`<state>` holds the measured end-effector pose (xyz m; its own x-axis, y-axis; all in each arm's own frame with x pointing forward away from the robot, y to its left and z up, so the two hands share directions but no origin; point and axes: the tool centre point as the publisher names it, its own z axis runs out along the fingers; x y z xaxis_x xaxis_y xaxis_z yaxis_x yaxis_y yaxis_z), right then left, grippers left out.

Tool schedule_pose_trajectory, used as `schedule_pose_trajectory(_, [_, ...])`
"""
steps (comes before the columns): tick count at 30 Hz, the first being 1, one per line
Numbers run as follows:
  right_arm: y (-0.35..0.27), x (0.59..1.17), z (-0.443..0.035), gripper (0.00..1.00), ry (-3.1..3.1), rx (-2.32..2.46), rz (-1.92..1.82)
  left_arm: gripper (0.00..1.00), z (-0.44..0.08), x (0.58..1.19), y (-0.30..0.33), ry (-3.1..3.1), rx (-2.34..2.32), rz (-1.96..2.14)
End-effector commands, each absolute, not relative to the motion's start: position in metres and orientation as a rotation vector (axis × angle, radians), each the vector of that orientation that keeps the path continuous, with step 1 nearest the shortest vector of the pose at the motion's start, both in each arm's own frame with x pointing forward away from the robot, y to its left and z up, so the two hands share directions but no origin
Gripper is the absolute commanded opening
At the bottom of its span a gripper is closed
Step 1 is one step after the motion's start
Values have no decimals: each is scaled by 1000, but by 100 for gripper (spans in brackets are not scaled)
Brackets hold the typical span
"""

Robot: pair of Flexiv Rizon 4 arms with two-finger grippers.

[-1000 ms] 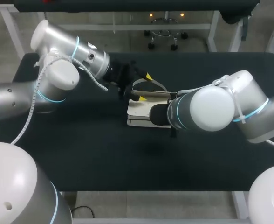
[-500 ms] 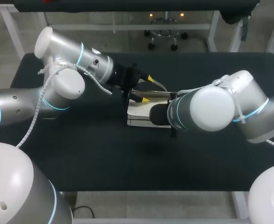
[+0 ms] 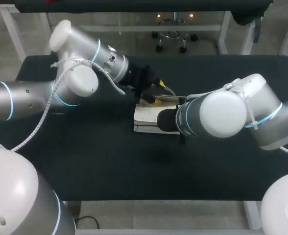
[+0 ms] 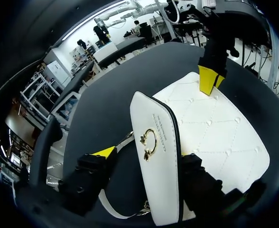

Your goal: Pick up the bag, open it, inspect its contents, close it, and place it on the opposite side

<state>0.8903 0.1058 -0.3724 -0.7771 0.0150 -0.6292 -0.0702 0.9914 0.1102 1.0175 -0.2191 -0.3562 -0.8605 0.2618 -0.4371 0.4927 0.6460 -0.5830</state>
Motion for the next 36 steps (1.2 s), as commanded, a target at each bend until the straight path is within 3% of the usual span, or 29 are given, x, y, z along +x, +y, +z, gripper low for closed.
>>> schedule_pose_trajectory(1, [102, 887, -376, 0, 2265, -27, 180, 61, -359, 1023, -224, 2576, 597, -1026])
schedule_pose_trajectory(6, [102, 887, -376, 0, 2265, -27, 180, 51, -362, 1026, -224, 2598, 578, -1026])
schedule_pose_trajectory(9, [102, 887, -376, 0, 2265, -27, 180, 59, -364, 1026, -223, 2609, 570, -1020])
schedule_pose_trajectory(19, [102, 887, -376, 0, 2265, -27, 180, 36, -367, 1029, -221, 2622, 538, -1020])
schedule_pose_trajectory(24, [102, 887, -376, 0, 2265, -27, 180, 39, -369, 1030, -219, 2631, 525, -1017])
schedule_pose_trajectory(30, [102, 887, -376, 0, 2265, -27, 180, 31, -372, 1031, -217, 2641, 509, -1016])
schedule_pose_trajectory(32, [102, 887, -376, 0, 2265, -27, 180, 18, -372, 1032, -216, 2645, 501, -1015])
schedule_pose_trajectory(33, [102, 887, -376, 0, 2265, -27, 180, 0, -373, 1032, -216, 2646, 498, -1015])
schedule_pose_trajectory(36, [102, 887, -376, 0, 2265, -27, 180, 0, -374, 1033, -215, 2649, 490, -1022])
